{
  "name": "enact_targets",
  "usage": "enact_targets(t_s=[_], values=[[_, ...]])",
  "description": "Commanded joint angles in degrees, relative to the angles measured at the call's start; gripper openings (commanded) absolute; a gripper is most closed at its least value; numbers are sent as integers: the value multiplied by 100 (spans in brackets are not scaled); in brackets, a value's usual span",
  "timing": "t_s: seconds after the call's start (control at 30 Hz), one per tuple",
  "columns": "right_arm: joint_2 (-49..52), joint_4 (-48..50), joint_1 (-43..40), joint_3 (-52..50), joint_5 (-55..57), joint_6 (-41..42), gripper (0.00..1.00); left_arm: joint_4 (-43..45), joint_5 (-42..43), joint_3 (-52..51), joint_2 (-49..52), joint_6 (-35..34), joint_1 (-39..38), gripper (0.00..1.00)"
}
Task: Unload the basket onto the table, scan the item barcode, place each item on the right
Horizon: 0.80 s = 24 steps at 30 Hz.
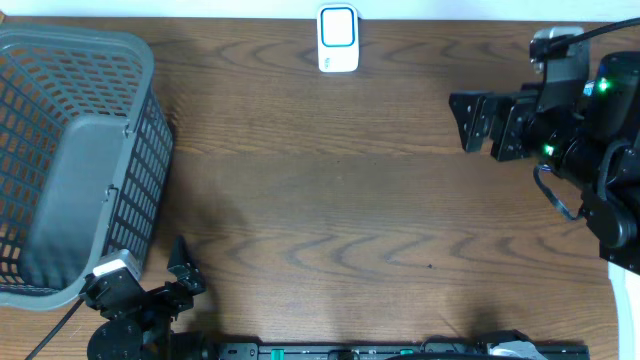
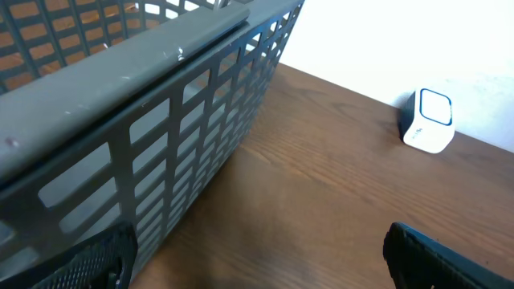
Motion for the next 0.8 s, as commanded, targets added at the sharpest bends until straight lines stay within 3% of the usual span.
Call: enact_targets(t_s=[0.0,0.5,0.77], values=[[4,-293,55,0,79,-52,99,0,-72,7,-35,11,28,98],[-94,-310,260,-216,542,-1272,99,0,-72,7,-35,11,28,98],[-1051,822,328,-2081,1060,-1263,99,0,-72,7,-35,11,28,98]])
